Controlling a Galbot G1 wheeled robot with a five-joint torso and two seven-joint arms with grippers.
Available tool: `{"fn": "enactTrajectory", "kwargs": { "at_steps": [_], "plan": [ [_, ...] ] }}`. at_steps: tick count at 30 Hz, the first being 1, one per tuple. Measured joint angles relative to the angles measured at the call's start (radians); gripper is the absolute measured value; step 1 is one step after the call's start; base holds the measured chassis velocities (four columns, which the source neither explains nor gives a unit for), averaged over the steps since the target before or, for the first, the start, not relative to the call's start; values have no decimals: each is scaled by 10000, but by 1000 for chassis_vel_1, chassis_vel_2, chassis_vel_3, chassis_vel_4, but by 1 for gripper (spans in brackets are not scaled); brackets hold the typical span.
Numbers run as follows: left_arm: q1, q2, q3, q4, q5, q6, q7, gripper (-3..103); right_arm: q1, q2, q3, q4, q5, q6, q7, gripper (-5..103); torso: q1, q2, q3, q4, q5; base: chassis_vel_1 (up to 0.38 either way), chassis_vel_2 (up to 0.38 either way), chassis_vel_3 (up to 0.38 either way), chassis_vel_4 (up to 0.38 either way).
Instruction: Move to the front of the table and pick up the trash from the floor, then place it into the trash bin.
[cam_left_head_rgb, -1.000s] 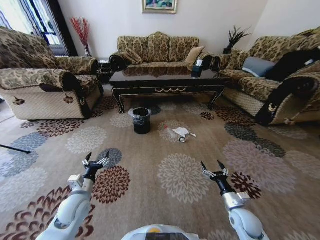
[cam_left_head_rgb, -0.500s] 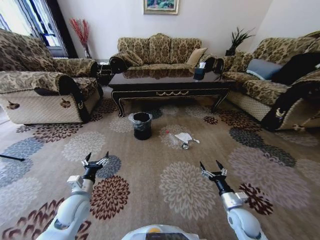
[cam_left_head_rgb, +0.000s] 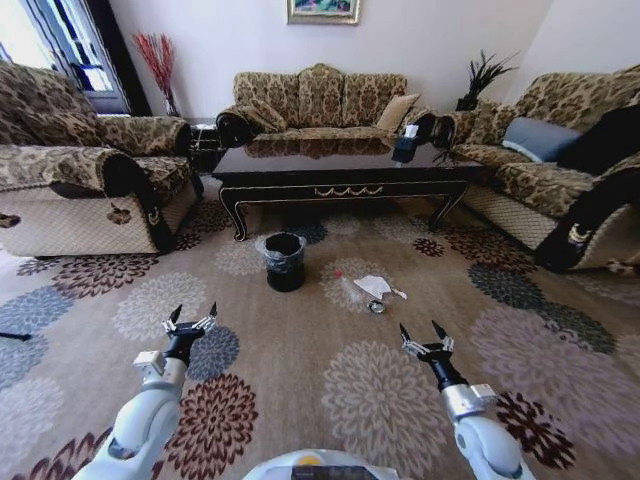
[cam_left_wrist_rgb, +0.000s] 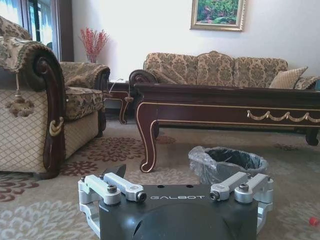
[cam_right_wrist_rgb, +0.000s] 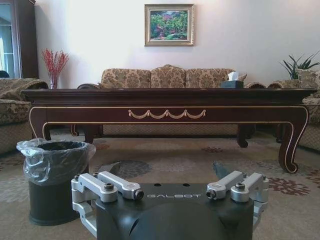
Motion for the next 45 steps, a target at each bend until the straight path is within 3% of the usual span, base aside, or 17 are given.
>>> {"fn": "enactTrajectory", "kwargs": {
  "at_steps": [31, 45],
  "plan": [
    [-9, 39, -12, -52, -55, 126, 16, 100, -47, 58, -109, 32, -154, -5, -5, 100, 1, 3, 3, -1, 0, -151, 154, 146, -149],
    [-759, 207, 809, 94, -143, 565, -501, 100, 12, 76, -220, -95, -221, 50, -1, 100, 0, 3, 2, 1, 0, -148, 155, 146, -152]
  ]
}}
